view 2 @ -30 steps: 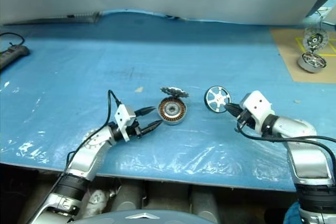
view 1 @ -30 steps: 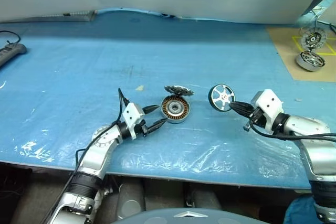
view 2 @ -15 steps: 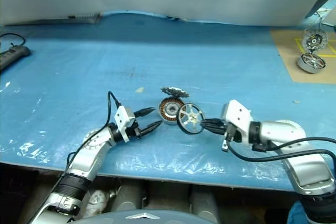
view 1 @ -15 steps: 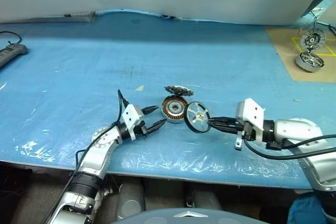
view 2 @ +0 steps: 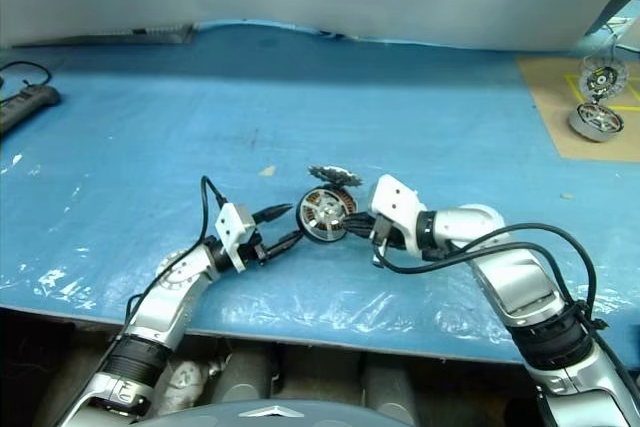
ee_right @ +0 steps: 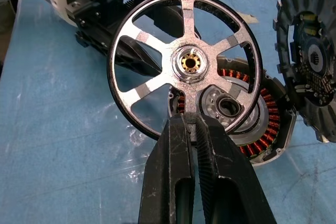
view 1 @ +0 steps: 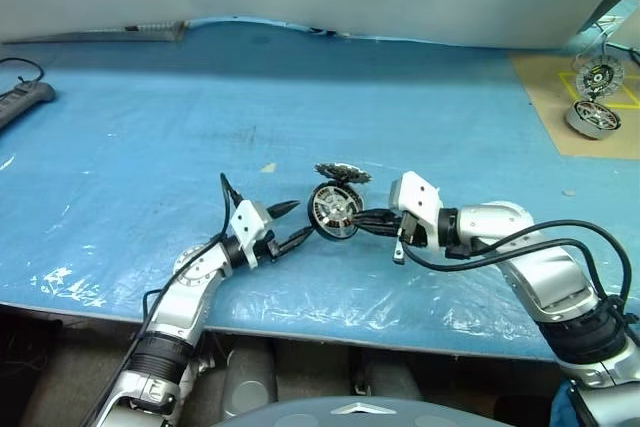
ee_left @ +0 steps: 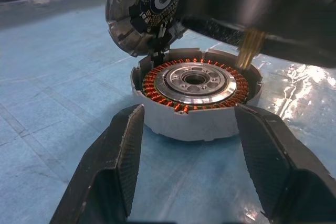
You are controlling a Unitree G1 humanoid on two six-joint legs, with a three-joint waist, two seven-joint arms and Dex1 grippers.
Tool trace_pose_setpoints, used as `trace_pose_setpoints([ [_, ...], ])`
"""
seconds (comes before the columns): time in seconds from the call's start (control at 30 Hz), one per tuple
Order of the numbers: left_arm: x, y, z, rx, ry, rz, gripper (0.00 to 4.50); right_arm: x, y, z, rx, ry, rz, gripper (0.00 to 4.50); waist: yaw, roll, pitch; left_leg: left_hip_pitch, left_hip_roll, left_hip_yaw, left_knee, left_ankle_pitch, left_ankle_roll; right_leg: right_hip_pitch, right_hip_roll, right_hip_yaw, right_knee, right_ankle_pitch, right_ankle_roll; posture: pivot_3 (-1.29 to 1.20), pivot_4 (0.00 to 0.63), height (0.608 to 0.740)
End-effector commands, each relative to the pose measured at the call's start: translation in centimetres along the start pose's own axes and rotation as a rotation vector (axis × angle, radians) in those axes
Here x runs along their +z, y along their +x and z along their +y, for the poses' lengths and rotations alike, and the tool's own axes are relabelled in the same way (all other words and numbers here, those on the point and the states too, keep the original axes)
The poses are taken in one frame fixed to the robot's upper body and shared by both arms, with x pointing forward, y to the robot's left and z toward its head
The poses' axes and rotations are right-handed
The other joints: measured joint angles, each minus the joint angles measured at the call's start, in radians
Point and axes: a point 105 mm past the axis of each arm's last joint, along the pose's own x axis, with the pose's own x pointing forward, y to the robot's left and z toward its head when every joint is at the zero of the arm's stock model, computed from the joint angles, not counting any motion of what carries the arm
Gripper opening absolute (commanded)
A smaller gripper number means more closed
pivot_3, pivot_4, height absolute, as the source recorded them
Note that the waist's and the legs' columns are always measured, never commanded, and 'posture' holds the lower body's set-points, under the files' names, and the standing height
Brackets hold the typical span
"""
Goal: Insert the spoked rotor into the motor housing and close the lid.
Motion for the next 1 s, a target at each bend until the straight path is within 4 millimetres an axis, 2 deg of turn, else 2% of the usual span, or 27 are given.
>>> trace_pose_setpoints([
  [0.03, 0.8, 0.0, 0.0, 0.006, 0.023, -0.022, 2.96, 0.7, 0.5, -0.6, -0.008, -0.030, -0.021, 0.02, 0.000, 0.000, 0.000, 0.000, 0.000, 0.000, 0.000, 0.000, 0.000, 0.000, 0.000, 0.000, 0.000, 0.000, 0.000, 0.00, 0.150, 0.740],
  [0.23, 0.8, -0.2, -0.1, 0.019, 0.017, -0.022, 2.96, 0.6, 1.0, -2.0, -0.043, -0.018, -0.025, 0.02, -0.001, 0.000, 0.000, 0.000, 0.000, 0.000, 0.001, 0.000, 0.000, 0.000, 0.000, 0.000, 0.001, 0.000, 0.000, 0.00, 0.150, 0.740],
  [0.43, 0.6, -0.5, -0.1, 0.031, 0.016, -0.017, 2.96, 0.3, 0.4, -2.8, -0.056, -0.032, -0.009, 0.02, 0.000, 0.000, 0.000, 0.000, 0.000, 0.000, 0.001, 0.000, 0.000, 0.000, 0.000, 0.000, 0.001, 0.000, 0.000, 0.00, 0.150, 0.740],
  [1.0, -1.1, -1.1, 0.0, 0.035, 0.010, -0.003, 2.96, -1.1, 0.9, -3.3, -0.090, -0.022, 0.022, 0.02, -0.001, 0.000, 0.000, 0.001, 0.000, 0.000, 0.003, 0.000, 0.000, 0.001, 0.000, 0.000, 0.002, 0.000, 0.000, 0.00, 0.150, 0.740],
])
